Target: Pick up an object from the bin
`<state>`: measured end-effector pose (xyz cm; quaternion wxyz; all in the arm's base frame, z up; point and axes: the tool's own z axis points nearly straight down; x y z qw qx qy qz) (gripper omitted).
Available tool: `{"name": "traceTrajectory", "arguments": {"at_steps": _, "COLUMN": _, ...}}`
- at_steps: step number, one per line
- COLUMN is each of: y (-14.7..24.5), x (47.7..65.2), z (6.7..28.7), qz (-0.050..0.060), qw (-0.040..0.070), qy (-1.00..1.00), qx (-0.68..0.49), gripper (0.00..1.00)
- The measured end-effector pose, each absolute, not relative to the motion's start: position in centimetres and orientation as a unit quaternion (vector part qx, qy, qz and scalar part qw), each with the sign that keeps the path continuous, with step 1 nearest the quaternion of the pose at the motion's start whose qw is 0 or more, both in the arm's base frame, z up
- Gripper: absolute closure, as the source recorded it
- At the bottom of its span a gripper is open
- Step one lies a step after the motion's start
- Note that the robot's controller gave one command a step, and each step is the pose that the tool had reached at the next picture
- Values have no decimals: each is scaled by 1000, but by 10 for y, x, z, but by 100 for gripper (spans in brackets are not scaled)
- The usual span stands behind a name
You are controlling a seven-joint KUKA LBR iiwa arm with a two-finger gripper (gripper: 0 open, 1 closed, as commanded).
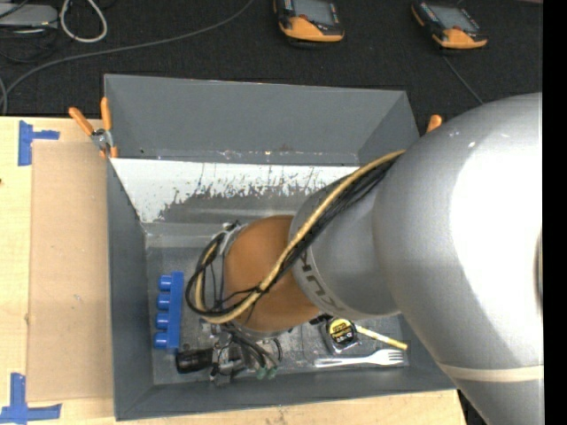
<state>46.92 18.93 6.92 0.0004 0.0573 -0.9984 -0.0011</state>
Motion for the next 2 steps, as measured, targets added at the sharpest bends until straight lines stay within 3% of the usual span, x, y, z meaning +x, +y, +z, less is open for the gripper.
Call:
{"name": "traceTrajectory", "arguments": {"at_steps": 1, "y": 189, "x": 470, "z": 165, "qz": -2, "qw": -1, "qy": -998, "qx": 56, "gripper": 100}}
{"name": "traceTrajectory", "arguments": {"at_steps": 2, "y": 188, "x": 467, "z": 146, "qz": 0, "qw": 5, "qy": -998, "qx": 56, "gripper": 100}}
